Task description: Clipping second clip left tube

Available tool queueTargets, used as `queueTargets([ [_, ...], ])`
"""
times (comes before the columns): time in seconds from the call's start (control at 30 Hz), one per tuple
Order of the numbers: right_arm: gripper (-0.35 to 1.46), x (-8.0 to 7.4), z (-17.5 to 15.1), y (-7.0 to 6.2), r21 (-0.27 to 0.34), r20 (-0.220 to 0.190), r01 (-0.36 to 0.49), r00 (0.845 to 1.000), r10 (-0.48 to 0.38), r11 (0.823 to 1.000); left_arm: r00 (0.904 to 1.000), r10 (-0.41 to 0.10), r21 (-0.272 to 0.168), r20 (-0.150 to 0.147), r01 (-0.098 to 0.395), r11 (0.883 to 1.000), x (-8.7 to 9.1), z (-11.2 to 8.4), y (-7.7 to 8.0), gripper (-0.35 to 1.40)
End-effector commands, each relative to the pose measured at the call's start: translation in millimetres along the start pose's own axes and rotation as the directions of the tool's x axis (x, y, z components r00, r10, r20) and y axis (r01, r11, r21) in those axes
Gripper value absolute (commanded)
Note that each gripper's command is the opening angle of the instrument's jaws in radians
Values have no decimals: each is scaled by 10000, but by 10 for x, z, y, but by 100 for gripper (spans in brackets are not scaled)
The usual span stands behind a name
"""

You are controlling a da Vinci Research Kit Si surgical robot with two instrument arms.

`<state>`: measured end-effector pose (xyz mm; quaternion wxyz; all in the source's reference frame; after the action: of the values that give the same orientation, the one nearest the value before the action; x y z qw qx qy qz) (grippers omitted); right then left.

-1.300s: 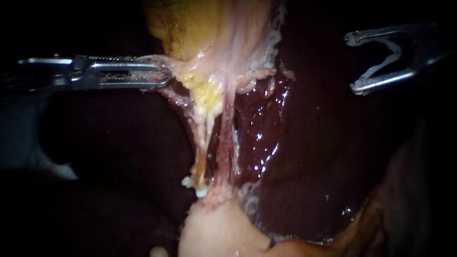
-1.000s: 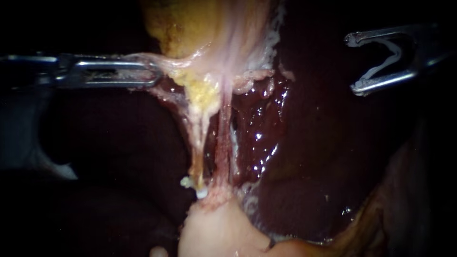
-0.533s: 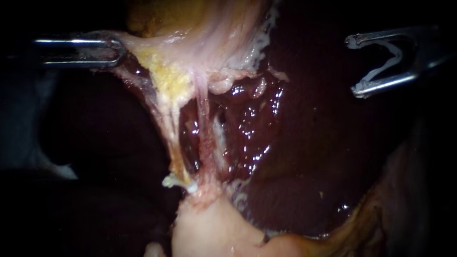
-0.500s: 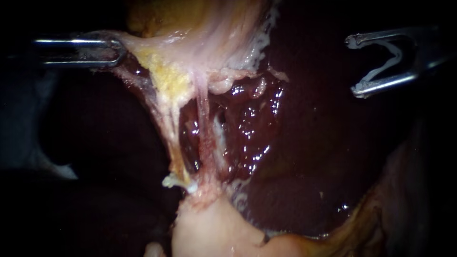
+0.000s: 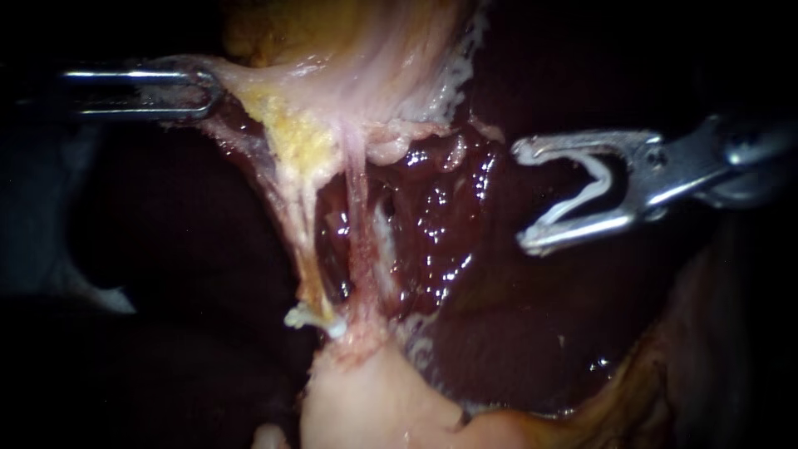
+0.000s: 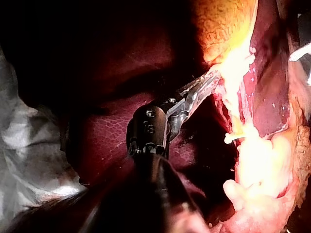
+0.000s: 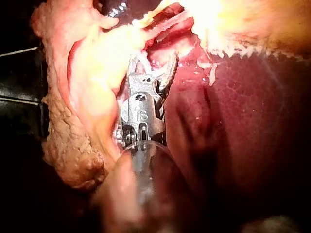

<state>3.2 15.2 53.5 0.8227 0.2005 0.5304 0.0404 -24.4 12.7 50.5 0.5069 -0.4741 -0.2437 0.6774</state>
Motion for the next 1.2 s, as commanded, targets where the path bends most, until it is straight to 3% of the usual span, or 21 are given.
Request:
queueTargets([
  [0.03,50,0,7,-3,26,-20,-144,9999,144,9999,10000,1,2,2,-1,10000,0,0,0,-35],
  [0.3,49,-10,71,-21,477,-201,-1049,9942,1059,9933,10000,0,8,-1,0,10000,-1,0,1,-35],
  [0.53,48,-26,131,-27,772,-234,-1739,9841,1762,9817,10000,-4,20,-9,4,10000,0,2,2,-35],
  [0.8,48,-50,191,-23,1001,-189,-2297,9724,2326,9681,10000,-8,30,-15,8,10000,-1,2,4,-35],
  [1.2,48,-90,218,-6,1054,-117,-2575,9655,2602,9605,10000,-9,42,-22,9,10000,-2,3,5,-35],
])
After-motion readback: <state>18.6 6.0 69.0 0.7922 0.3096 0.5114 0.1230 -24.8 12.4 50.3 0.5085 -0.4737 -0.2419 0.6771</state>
